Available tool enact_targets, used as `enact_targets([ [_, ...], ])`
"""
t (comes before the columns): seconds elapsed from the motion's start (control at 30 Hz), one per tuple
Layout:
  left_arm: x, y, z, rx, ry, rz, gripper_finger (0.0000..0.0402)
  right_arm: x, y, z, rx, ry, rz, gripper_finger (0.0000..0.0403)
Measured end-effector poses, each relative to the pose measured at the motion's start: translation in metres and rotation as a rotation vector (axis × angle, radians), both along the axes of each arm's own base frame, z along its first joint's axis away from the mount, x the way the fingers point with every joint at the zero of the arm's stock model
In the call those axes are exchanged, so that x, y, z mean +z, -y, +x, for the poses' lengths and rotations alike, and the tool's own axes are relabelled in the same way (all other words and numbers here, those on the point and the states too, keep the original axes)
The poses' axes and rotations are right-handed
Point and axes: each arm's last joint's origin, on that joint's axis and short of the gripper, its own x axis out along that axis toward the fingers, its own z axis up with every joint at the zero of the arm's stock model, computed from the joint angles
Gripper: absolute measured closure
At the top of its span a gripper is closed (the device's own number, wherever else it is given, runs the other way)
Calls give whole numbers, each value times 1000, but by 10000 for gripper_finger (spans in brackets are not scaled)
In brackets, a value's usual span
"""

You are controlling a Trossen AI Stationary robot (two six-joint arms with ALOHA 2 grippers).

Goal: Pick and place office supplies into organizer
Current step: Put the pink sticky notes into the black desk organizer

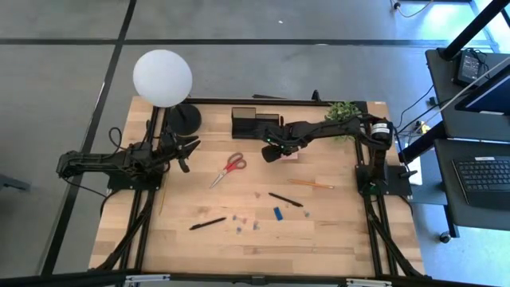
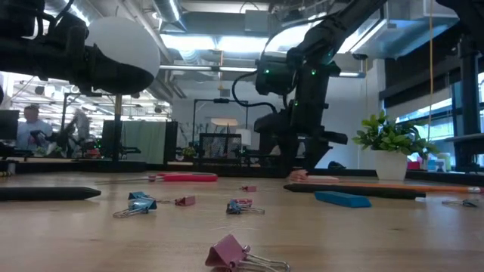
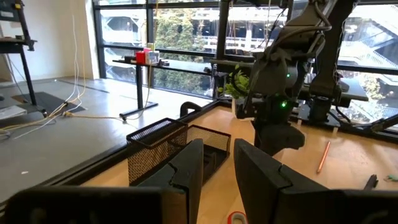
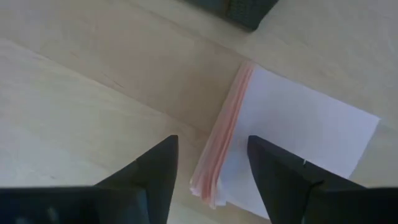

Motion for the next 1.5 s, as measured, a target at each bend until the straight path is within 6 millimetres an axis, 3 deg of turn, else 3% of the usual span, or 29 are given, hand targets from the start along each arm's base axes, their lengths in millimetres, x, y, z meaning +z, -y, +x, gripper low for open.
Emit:
enact_targets([
  [0.4, 0, 0, 0, 0, 0, 0, 316, -1, 1, 0, 20, -7, -20, 320],
  [0.87, 0, 0, 0, 0, 0, 0, 316, -2, 0, 0, 123, -25, -31, 391],
  [1.3, 0, 0, 0, 0, 1, 0, 316, -2, 0, 0, 123, -28, -28, 399],
  [1.5, 0, 0, 0, 0, 0, 0, 316, 10, -3, 7, 169, -27, 29, 401],
])
